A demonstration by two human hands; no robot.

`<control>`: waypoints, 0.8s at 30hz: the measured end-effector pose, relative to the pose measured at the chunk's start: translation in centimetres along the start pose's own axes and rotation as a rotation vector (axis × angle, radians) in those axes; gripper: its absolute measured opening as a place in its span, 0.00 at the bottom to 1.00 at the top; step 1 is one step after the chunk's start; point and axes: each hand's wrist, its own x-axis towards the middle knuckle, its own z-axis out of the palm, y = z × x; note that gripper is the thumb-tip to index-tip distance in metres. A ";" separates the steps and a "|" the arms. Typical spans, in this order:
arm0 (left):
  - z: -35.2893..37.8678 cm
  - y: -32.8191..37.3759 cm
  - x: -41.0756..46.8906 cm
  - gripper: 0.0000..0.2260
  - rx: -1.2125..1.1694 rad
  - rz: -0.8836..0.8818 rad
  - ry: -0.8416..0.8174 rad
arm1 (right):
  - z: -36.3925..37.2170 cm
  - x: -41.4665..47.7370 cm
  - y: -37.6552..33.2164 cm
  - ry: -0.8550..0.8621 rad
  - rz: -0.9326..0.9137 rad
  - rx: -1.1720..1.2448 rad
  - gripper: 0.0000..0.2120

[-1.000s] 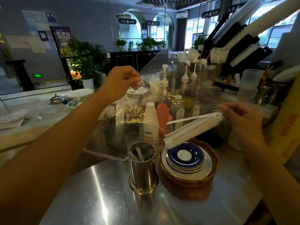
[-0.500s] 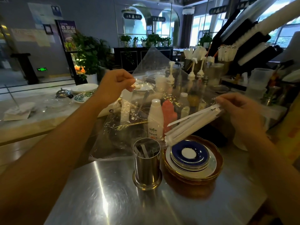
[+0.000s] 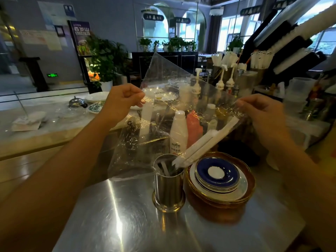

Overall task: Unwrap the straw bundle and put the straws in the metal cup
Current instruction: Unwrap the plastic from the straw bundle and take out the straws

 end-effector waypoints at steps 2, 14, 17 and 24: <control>-0.1 -0.1 0.0 0.05 -0.018 -0.002 0.003 | 0.1 0.0 0.0 0.002 0.006 0.011 0.06; 0.3 -1.3 -1.0 0.02 0.071 -0.061 -0.129 | -0.1 -0.5 1.1 0.010 0.051 0.064 0.09; 0.5 -1.6 -1.3 0.02 0.104 -0.064 -0.107 | -0.1 -0.9 1.6 -0.002 0.070 0.093 0.09; 0.1 -2.1 -2.5 0.08 0.024 -0.219 -0.140 | 0.4 -2.4 4.4 -0.153 0.240 0.226 0.10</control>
